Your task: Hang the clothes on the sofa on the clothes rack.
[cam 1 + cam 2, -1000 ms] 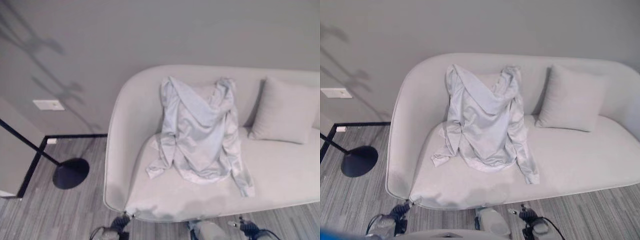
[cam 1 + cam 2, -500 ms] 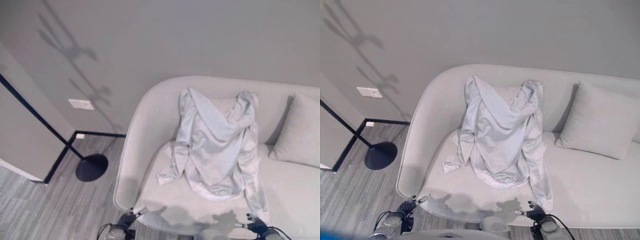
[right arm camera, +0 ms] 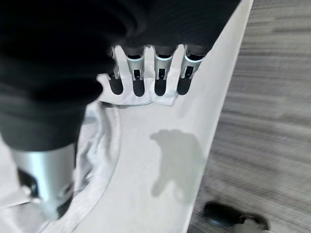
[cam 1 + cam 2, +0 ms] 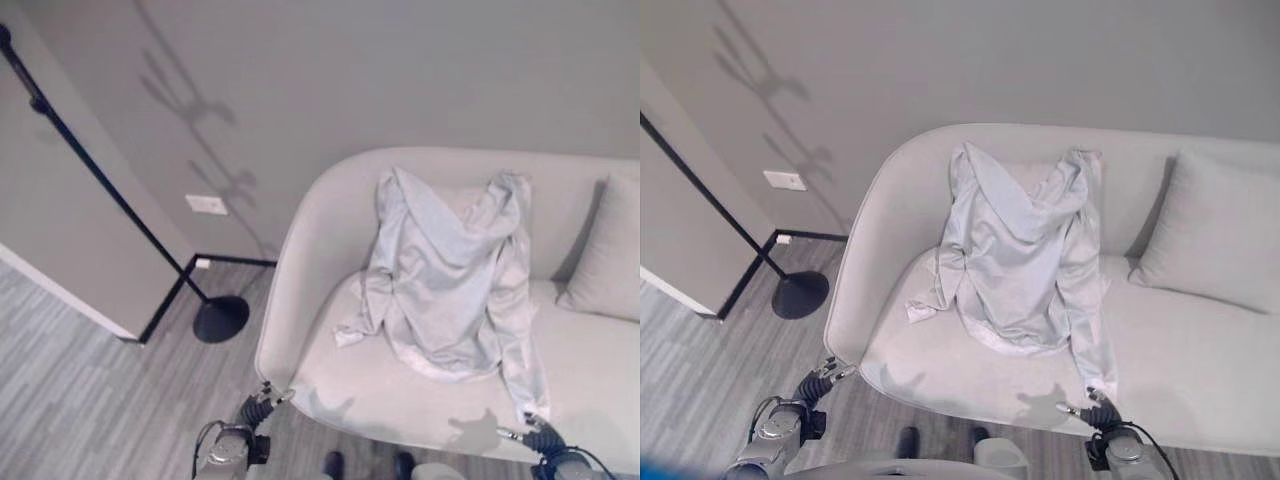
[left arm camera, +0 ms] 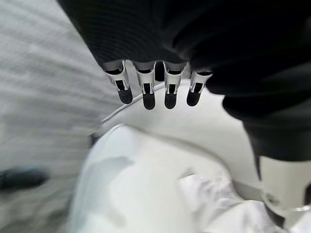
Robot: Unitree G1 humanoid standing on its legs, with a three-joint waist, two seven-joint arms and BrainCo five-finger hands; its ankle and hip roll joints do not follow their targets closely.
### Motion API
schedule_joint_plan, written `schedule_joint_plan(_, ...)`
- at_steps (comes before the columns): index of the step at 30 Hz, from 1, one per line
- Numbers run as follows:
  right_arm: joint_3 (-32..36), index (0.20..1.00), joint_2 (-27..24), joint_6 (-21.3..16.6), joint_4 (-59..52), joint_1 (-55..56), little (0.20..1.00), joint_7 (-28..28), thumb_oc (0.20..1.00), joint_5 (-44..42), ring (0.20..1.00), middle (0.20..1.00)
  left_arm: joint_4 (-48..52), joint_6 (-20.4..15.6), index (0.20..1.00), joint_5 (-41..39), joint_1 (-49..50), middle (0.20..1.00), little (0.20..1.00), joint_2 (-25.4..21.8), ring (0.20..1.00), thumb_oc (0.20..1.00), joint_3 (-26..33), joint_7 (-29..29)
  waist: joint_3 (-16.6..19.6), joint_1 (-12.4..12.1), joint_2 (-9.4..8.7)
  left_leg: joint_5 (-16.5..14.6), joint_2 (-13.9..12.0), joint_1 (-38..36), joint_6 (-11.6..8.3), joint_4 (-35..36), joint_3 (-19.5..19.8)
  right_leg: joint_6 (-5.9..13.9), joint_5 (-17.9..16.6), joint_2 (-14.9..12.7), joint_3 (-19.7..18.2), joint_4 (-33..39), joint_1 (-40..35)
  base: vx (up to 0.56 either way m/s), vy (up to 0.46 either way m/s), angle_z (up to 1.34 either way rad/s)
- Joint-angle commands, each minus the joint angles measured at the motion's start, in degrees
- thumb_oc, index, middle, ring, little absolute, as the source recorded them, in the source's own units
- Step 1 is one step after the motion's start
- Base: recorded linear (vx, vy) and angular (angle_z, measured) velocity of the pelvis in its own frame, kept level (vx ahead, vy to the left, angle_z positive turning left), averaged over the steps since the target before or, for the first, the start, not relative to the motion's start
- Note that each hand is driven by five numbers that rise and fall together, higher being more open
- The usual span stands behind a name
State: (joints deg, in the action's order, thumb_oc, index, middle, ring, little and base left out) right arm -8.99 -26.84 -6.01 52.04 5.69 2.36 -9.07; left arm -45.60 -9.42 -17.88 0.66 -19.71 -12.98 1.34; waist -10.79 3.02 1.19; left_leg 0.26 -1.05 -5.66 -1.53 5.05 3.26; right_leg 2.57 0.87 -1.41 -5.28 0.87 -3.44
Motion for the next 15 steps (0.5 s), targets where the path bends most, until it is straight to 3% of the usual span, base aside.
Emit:
schedule_joint_plan(1,-0.35,1.000,-1.69,-1.49,-3.51,-1.28,1.000,0.98,1.000,-1.23,1.000,1.000,2.48,-2.57,1.000,-0.50,-2.47,1.000,1.000,-2.51,1.000,1.000,0.72,0.08,1.59,0.40,-2.34,-2.12,1.97,0.79,1.30,-0.05,-0.12,1.98,-3.77,-2.82,-2.82,4.13,-1.65,0.10,0.070,-0.43)
schedule_joint_plan(15,6.86,1.000,-6.31,-2.53,-14.34,0.78,1.000,1.79,1.000,1.60,1.000,1.000,12.34,-3.03,1.000,2.92,-4.99,1.000,1.000,-6.85,1.000,1.000,3.63,-0.14,2.99,2.07,-2.03,-5.07,1.51,-2.84,1.67,-0.05,-1.01,2.75,-2.50,-3.08,-3.81,4.13,-3.54,0.06,0.009,-0.12)
